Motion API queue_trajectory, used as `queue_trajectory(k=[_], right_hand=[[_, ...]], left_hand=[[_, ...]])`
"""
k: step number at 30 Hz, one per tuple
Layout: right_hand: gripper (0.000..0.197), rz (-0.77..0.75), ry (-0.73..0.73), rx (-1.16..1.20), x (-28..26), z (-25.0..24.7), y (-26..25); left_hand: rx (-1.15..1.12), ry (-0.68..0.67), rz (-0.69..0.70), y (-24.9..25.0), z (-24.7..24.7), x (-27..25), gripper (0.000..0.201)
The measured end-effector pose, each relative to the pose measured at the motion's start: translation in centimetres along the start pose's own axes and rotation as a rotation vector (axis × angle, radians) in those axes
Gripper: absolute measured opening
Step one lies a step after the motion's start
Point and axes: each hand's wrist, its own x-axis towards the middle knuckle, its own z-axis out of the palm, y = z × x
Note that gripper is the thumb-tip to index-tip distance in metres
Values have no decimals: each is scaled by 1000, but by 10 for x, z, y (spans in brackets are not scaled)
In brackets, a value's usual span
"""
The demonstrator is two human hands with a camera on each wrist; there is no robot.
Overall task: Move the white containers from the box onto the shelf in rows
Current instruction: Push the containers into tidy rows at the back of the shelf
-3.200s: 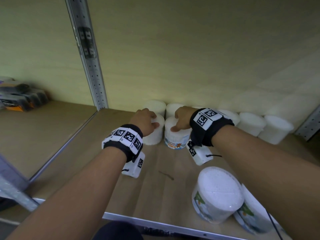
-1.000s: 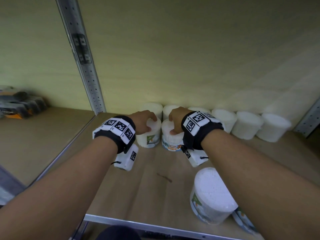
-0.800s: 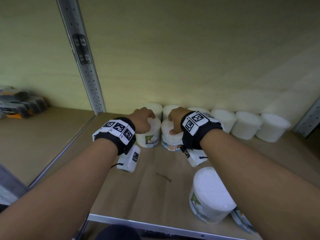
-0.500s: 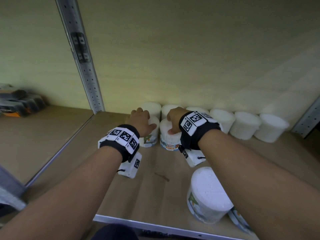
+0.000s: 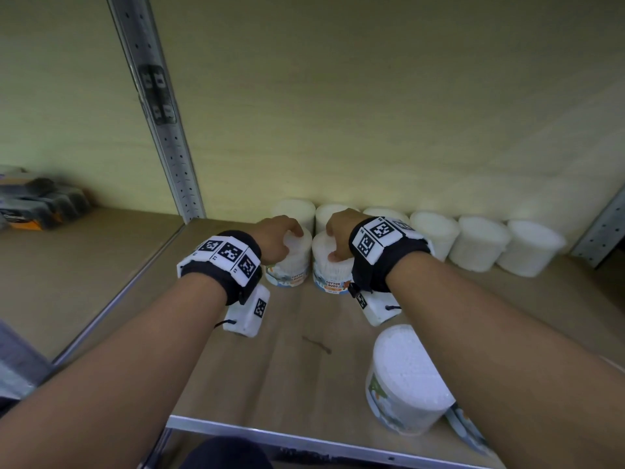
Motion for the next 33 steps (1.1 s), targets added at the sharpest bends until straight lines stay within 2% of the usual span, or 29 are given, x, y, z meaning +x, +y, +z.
queue_trajectory(k=[2, 5, 7, 8, 11, 12, 14, 17, 19, 20, 22, 23, 26, 28, 33], right_hand=[[81, 0, -68, -32, 15, 9, 1], [58, -7, -3, -67, 11, 7, 0], [52, 21, 20, -45, -3, -2, 0], [52, 46, 20, 0, -16, -8, -4], [47, 51, 8, 9, 3, 3, 0], [47, 62, -36, 14, 6, 3, -5], [50, 40, -43, -10, 18, 11, 1], [48, -3, -51, -92, 34, 16, 4], [56, 25, -91, -88, 47, 21, 5], [61, 7, -84, -55, 75, 34, 14], [75, -1, -57, -74, 70, 31, 13], [77, -17, -19, -70, 52, 23, 9], [58, -19, -73, -68, 39, 21, 5], [60, 18, -75, -51, 36, 19, 3], [41, -15, -7, -92, 18, 12, -1]], left_hand=[[-52, 50, 18, -3, 0, 0, 44], [-152, 271, -8, -6, 1, 3, 35], [-123, 330, -67, -6, 6, 5, 41], [-72, 315, -103, -6, 9, 6, 45], [76, 261, -170, -2, 18, 6, 53], [89, 267, -179, -1, 19, 6, 53], [103, 262, -178, 0, 18, 5, 53], [110, 168, -136, 0, 12, 6, 55], [78, 122, -106, -1, 8, 6, 54], [56, 110, -92, -2, 7, 5, 54], [28, 97, -66, -2, 5, 5, 52], [22, 91, -56, -2, 5, 5, 52], [15, 78, -29, -4, 4, 4, 51], [13, 77, -19, -5, 3, 3, 51], [45, 84, -2, -5, 2, 4, 50]])
